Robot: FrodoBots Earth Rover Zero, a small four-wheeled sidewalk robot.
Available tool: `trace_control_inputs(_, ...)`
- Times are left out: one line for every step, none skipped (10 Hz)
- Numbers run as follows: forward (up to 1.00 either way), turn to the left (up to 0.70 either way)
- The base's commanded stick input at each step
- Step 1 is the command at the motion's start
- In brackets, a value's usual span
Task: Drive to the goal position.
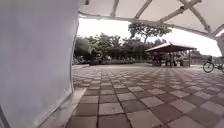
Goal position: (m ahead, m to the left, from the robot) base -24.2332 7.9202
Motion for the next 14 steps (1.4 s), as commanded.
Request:
trace_control_inputs(0.0, -0.7)
trace_control_inputs(0.0, -0.7)
trace_control_inputs(0.0, -0.7)
trace_control_inputs(0.0, -0.7)
trace_control_inputs(0.0, -0.7)
trace_control_inputs(0.0, -0.7)
trace_control_inputs(0.0, -0.7)
trace_control_inputs(0.0, -0.7)
trace_control_inputs(0.0, -0.7)
trace_control_inputs(0.0, -0.7)
trace_control_inputs(0.0, -0.7)
trace_control_inputs(0.0, -0.7)
trace_control_inputs(0.0, -0.7)
trace_control_inputs(0.0, -0.7)
